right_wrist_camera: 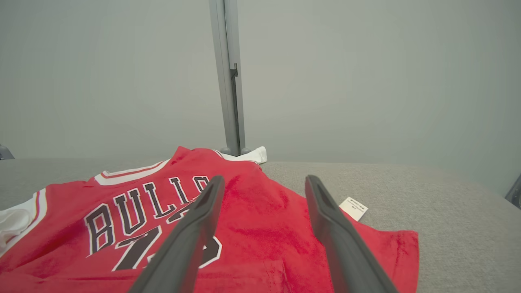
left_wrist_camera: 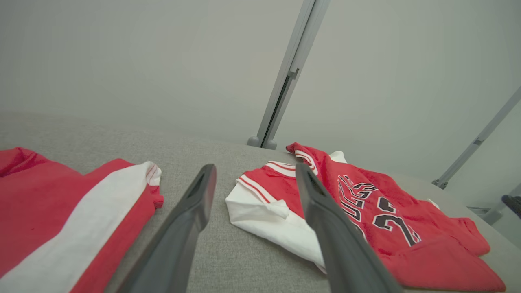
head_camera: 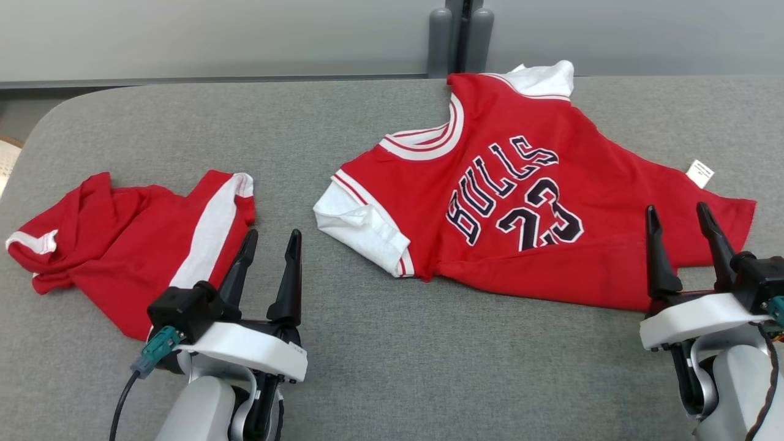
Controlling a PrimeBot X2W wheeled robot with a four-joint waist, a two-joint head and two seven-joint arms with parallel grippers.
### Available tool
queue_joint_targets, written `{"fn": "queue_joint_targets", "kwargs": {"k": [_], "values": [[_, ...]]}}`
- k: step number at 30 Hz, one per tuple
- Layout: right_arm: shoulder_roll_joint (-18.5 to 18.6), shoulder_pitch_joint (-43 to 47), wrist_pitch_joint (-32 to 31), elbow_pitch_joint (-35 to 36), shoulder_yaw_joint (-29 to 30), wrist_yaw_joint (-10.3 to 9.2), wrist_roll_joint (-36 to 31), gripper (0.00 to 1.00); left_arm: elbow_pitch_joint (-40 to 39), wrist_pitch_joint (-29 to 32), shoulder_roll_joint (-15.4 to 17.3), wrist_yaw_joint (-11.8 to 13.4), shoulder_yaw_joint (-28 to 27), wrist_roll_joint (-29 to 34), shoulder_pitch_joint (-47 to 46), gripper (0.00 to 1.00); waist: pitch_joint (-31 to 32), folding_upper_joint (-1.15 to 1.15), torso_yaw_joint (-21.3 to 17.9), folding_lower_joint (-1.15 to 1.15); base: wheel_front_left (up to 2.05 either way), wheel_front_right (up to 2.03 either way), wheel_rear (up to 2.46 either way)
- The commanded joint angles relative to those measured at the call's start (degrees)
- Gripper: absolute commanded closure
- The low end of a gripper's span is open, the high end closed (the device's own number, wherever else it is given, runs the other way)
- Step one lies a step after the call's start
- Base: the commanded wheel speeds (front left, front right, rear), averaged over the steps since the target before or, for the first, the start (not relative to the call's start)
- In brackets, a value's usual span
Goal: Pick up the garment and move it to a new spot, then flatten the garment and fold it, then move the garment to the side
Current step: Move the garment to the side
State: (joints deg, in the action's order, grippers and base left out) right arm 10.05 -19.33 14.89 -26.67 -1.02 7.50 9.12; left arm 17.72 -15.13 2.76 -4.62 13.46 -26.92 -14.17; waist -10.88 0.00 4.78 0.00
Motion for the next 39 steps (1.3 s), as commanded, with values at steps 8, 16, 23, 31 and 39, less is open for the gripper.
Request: {"fn": "queue_joint_targets", "kwargs": {"k": [8,16,23,31,39], "values": [[-3.64,3.2,0.39,7.04,3.13,-0.02,-4.48,0.0,8.0,-0.03,0.35,-0.01,1.4,0.93,-4.55,0.0,-0.7,0.0,-4.1,0.0,0.0,0.0,0.0],[-4.91,3.63,0.34,8.27,2.73,-0.02,-5.58,0.0,17.54,3.5,0.29,-0.23,3.1,0.11,-10.44,0.0,-2.51,0.0,-6.36,0.0,0.0,0.0,0.0],[-5.75,3.04,0.36,8.37,2.23,-0.02,-5.15,0.0,23.09,8.36,0.23,0.31,2.1,-4.61,-15.33,0.0,-4.03,0.0,-8.13,0.0,0.0,0.0,0.0],[-6.11,2.67,0.39,8.32,2.51,-0.02,-5.66,0.0,25.77,9.72,0.26,1.37,1.77,-9.51,-18.09,0.0,-4.66,0.0,-8.67,0.0,0.0,0.0,0.0],[-6.32,2.09,0.41,8.24,2.0,-0.02,-6.14,0.0,28.53,10.08,0.23,2.74,3.78,-10.45,-19.91,0.0,-5.03,0.0,-8.8,0.0,0.0,0.0,0.0]]}}
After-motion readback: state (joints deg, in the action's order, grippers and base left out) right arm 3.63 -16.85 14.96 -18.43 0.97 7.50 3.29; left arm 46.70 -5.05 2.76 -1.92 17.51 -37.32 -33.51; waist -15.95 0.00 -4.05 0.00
